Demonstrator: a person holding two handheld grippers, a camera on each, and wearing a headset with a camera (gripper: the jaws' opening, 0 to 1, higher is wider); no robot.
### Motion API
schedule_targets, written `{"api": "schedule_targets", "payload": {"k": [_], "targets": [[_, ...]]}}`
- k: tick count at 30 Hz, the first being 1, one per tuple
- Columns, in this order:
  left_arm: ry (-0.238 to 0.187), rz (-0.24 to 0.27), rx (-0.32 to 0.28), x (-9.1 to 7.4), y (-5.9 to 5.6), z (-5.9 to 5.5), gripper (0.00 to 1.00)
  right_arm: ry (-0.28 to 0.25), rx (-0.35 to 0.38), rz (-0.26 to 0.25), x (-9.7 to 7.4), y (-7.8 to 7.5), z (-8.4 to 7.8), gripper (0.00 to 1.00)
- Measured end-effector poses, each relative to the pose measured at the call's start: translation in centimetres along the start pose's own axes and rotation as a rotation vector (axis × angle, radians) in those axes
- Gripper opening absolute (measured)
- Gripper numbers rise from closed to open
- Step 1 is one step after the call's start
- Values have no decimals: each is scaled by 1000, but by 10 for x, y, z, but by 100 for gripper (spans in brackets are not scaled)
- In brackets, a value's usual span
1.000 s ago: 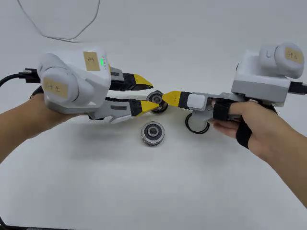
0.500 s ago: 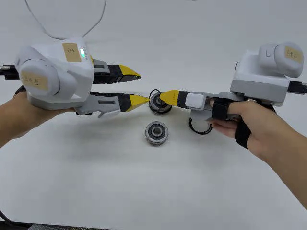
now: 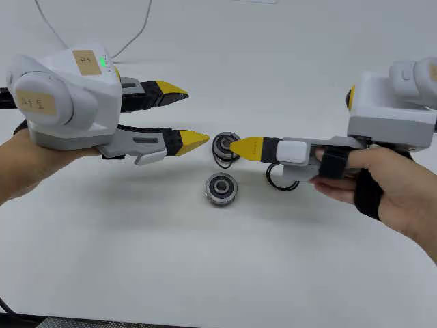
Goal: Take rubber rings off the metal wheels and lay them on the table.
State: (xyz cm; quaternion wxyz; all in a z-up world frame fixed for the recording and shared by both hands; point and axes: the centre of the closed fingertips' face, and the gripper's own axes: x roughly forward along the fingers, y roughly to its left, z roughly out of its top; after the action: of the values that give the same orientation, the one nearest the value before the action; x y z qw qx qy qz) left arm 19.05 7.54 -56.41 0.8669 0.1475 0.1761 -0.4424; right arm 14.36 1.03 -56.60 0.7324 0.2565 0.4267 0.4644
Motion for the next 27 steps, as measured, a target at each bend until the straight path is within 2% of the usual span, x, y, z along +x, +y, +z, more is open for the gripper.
{"api": "schedule_targets", "payload": {"k": [7, 9, 12, 19, 27], "targets": [[-14, -2, -16, 2, -6, 6, 50, -83, 136, -72, -31, -32, 1, 2], [-19, -1, -15, 1, -7, 9, 53, -96, 152, -73, -36, -36, 0, 2], [-31, -3, -18, -1, -9, 13, 56, -97, 189, -103, -43, -45, -6, 2], [-25, -5, -19, -5, -12, 13, 57, -116, 231, -152, -49, -55, -12, 2], [-15, -11, -6, -8, -17, 13, 56, -116, 236, -262, -54, -63, -20, 2]]}}
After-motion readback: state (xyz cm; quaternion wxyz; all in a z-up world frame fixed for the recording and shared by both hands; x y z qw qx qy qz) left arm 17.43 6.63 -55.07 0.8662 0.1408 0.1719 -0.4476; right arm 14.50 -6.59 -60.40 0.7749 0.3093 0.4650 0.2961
